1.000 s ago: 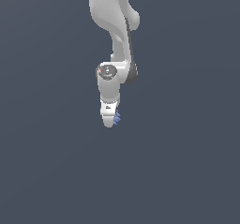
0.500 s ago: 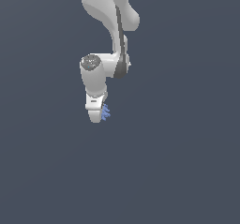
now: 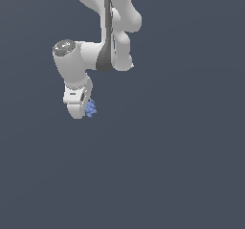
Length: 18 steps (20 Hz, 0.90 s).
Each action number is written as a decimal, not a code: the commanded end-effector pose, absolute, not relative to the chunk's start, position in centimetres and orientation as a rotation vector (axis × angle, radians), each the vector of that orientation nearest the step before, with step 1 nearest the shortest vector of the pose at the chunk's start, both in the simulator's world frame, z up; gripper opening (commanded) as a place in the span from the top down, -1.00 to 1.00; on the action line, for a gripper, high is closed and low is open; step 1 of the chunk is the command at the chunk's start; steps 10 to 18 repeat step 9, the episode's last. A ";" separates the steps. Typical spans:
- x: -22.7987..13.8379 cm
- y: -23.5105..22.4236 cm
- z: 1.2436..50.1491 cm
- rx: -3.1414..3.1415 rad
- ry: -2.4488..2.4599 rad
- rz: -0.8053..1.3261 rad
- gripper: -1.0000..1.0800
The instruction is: Pick up the object and move it to a goal position.
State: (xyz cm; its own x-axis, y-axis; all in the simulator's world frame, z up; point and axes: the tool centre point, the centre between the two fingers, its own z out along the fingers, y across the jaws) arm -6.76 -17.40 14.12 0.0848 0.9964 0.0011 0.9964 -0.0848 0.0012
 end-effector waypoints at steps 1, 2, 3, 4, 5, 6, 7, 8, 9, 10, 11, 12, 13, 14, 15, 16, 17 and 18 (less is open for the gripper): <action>-6.8 -18.6 15.0 2.313 2.127 0.002 1.00; -6.7 -19.0 15.3 2.313 2.127 0.002 1.00; -6.7 -19.3 15.5 2.313 2.127 0.002 1.00; -6.7 -19.6 15.7 2.313 2.126 0.002 1.00; -6.7 -19.8 15.9 2.313 2.126 0.002 1.00; -6.7 -20.0 16.0 2.313 2.126 0.002 1.00; -6.7 -20.1 16.0 2.313 2.126 0.001 1.00; -6.6 -20.1 16.0 2.313 2.126 0.000 1.00; -6.6 -20.1 16.0 2.313 2.126 0.000 1.00; -6.6 -20.1 16.0 2.313 2.126 0.000 1.00; -6.6 -20.1 16.0 2.313 2.126 0.000 1.00; -6.6 -20.1 16.0 2.313 2.126 0.000 1.00; -6.6 -20.1 16.0 2.313 2.126 0.000 1.00; -6.6 -20.1 16.0 2.313 2.126 0.000 1.00; -6.6 -20.1 16.0 2.313 2.126 0.000 1.00; -6.6 -20.1 16.0 2.313 2.126 0.000 1.00; -6.6 -20.1 16.0 2.313 2.126 0.000 1.00; -6.6 -20.1 16.0 2.313 2.126 0.000 1.00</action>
